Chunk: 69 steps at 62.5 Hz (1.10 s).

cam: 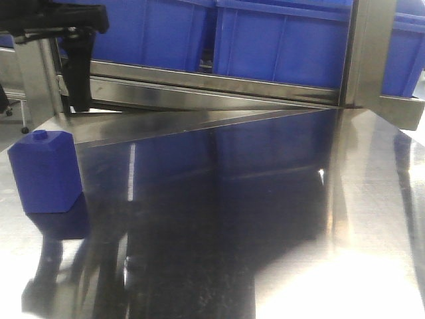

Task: Pick and sort blue part to right shelf
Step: 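Lower the left gripper over the other blue bottle-shaped part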

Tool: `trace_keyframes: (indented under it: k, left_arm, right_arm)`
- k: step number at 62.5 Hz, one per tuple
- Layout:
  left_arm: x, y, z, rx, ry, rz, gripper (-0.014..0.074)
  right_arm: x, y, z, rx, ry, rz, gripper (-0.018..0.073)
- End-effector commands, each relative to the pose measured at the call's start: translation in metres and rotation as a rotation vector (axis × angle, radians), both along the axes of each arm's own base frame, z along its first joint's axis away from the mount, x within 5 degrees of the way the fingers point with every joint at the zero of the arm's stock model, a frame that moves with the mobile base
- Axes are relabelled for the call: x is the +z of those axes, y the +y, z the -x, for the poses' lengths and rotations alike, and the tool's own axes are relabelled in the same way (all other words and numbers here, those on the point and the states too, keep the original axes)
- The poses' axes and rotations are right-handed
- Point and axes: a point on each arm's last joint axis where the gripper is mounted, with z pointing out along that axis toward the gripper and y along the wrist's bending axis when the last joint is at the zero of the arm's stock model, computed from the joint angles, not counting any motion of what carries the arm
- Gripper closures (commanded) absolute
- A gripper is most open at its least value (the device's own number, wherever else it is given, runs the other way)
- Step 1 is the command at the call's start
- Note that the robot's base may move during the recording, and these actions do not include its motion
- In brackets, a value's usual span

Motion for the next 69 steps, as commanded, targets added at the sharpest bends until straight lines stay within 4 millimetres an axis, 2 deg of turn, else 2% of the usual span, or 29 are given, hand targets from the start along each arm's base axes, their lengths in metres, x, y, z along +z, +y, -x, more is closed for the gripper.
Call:
trace_keyframes:
  k: [1, 14, 33, 47, 69]
  left_arm:
    - [0.016, -0.004, 0.002, 0.006, -0.031, 0.046, -0.0024]
    - [0.007, -0.004, -0.003, 0.017, 0.004, 0.039, -0.0024]
    - [0.004, 0.002, -0.006, 0.022, 0.007, 0.006, -0.0024]
    - [-0.008, -0.003, -0.011, -0.045, 0.042, -0.025, -0.0024]
    - [-0.021, -0.004, -0.01, -0.038, 0.092, -0.023, -0.0024]
  right_arm:
    - [0.018, 0.0, 0.0, 0.0, -0.117, 0.014, 0.0133]
    - [0.018, 0.0, 0.0, 0.0, -0.117, 0.014, 0.0133]
    - [0.018, 0.0, 0.0, 0.0, -0.117, 0.014, 0.0133]
    - [0.018, 0.0, 0.0, 0.0, -0.117, 0.014, 0.0133]
    - [0.018, 0.0, 0.0, 0.0, -0.117, 0.014, 0.0133]
